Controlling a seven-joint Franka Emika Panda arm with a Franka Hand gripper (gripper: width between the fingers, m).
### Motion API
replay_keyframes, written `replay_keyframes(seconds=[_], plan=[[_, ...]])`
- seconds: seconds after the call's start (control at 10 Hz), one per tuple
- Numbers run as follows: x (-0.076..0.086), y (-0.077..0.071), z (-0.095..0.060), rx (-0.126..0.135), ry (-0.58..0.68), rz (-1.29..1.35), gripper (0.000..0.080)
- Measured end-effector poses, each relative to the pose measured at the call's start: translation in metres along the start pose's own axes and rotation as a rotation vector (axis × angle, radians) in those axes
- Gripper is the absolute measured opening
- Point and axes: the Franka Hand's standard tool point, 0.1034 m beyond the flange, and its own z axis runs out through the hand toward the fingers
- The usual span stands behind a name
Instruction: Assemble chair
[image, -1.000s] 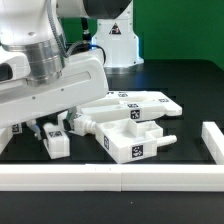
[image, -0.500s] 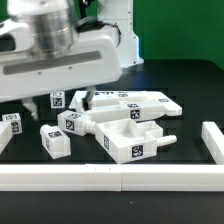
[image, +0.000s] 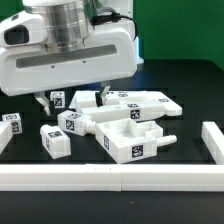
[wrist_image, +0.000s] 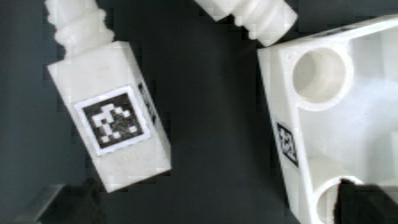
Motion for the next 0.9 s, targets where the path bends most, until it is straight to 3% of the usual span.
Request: replay_keyframes(seconds=[0.3,0.7,0.9], plan=[[-0.009,-0.028,0.012,0.019,0.044,0.480,0.0649],[-0.004,-0.033,0.012,0.040,0.059,0.666,0.0649],[-0.009,-0.052,0.018,0.050,0.040,0.921,0.0649]])
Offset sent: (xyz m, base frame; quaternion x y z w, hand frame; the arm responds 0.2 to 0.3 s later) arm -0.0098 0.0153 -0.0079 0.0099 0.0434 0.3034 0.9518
